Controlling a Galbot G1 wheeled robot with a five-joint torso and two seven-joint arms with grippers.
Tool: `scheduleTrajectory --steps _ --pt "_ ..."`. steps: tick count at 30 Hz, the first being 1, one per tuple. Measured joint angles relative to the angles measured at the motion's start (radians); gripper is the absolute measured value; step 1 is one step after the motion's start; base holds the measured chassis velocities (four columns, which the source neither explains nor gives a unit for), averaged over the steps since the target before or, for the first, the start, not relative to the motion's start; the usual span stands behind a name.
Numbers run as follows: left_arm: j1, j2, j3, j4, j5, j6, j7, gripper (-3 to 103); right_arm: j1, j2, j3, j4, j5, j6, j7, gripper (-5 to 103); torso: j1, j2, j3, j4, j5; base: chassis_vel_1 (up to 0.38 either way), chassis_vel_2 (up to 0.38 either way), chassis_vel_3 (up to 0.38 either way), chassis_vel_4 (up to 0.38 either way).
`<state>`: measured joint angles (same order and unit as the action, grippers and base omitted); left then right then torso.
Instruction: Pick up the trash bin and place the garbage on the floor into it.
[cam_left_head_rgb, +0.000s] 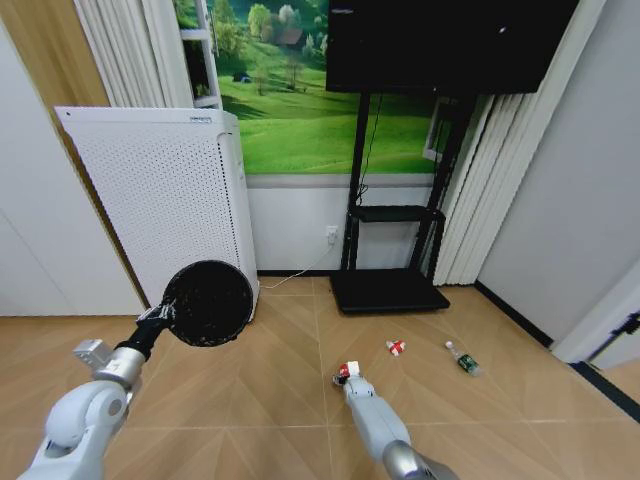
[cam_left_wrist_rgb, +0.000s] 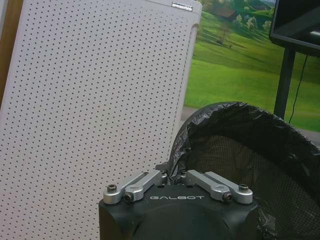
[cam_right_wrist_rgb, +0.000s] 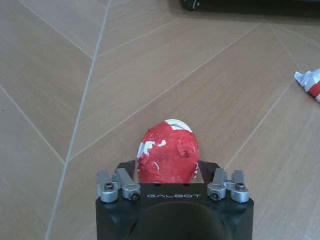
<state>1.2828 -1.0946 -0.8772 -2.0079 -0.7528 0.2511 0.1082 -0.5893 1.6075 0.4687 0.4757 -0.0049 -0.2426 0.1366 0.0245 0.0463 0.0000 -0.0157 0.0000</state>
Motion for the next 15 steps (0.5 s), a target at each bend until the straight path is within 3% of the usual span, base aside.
scheduleTrajectory --steps 1,2,5,9,11,15 --pt "-0.002 0.0 0.0 0.0 0.0 0.0 0.001 4 0.0 -0.002 0.0 -0.001 -0.001 0.002 0.002 65 0.0 0.0 0.0 0.0 0.0 0.0 0.0 0.0 0.0" --pt "-0.002 0.0 0.0 0.0 0.0 0.0 0.001 4 0.0 -0.002 0.0 -0.001 -0.001 0.002 0.002 65 0.0 0.0 0.0 0.0 0.0 0.0 0.0 0.0 0.0" --pt "-0.015 0.002 0.003 0.0 -0.004 0.002 0.001 4 -0.001 -0.01 0.0 -0.002 -0.001 0.005 0.005 50 0.0 0.0 0.0 0.0 0.0 0.0 0.0 0.0 0.0" --pt "-0.022 0.003 0.007 0.0 -0.005 0.004 0.001 4 -0.006 -0.015 0.0 -0.002 -0.001 0.009 0.005 47 0.0 0.0 0.0 0.0 0.0 0.0 0.0 0.0 0.0" --pt "-0.025 0.004 0.007 0.002 -0.007 0.004 0.001 4 -0.007 -0.015 0.0 -0.005 -0.003 0.013 0.004 39 0.0 0.0 0.0 0.0 0.0 0.0 0.0 0.0 0.0" --pt "-0.025 0.004 0.005 0.004 -0.009 0.005 0.004 4 -0.008 -0.014 0.0 -0.005 -0.008 0.015 0.004 39 0.0 0.0 0.0 0.0 -0.0001 0.0 0.0 0.0 0.0"
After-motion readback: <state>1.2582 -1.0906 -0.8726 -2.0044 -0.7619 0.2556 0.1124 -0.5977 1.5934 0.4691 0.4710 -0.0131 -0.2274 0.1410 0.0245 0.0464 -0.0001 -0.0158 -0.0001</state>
